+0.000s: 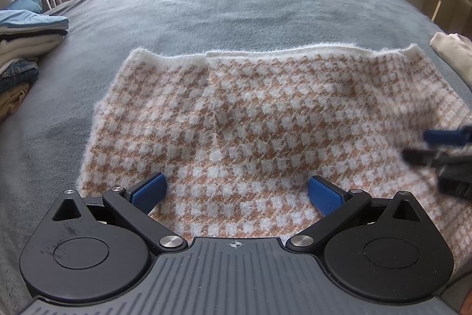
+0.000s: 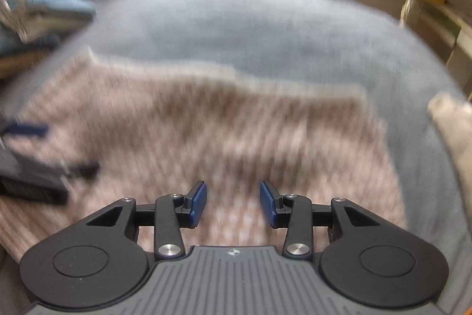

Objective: Fold clothes

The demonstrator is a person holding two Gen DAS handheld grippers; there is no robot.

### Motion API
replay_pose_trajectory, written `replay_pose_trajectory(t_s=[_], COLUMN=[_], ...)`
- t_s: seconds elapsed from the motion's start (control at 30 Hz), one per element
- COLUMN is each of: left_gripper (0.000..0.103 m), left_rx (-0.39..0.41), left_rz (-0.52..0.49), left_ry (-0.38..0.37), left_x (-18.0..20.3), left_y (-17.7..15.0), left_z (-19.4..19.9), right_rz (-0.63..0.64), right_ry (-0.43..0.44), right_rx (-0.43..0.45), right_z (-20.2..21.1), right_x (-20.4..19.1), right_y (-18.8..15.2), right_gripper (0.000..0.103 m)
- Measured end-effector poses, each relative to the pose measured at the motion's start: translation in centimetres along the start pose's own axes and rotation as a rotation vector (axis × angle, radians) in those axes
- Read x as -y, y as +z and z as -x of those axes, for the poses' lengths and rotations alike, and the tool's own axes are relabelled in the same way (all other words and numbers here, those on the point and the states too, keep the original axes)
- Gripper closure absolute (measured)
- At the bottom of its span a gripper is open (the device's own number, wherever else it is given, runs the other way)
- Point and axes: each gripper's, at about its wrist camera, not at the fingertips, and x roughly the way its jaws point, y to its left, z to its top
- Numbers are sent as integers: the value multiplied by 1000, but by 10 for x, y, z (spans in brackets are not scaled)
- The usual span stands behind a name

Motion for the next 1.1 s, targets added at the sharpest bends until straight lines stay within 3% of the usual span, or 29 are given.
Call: replay_pose_trajectory(t_s=[0.23,0.4,0.57,0.6,0.63,0.73,0.87,0.97,1.03,1.1], left_gripper=[0,0,0,0,0,0,0,0,0,0], left_rx=[-10,-10,-12,-11,-10,-1,22,54,136,194], left_rz=[14,15,18,18,18,19,29,36,39,45], left_ry=[-3,1,2,1,1,-24,-85,-138,-201,-215], left_x=[-2,-2,-2,-2,-2,-6,-14,-22,-33,-45], left_y=[1,2,0,0,0,0,1,0,-3,-7], left_z=[0,0,-1,-1,0,2,9,16,30,41], right_rz=[56,77,18,-7,-37,-92,-56,-44,-53,-56], right_ry=[-38,-36,-14,-5,8,30,29,35,44,48], right_rx=[24,59,66,61,66,102,82,65,55,49], right_z=[9,26,41,42,41,38,18,6,5,4], right_x=[-12,-16,-12,-10,-8,-5,-13,-16,-14,-14], right_y=[-10,-35,-42,-39,-35,-26,-20,-24,-24,-23], right_gripper=[60,60,58,52,36,32,8,3,3,3])
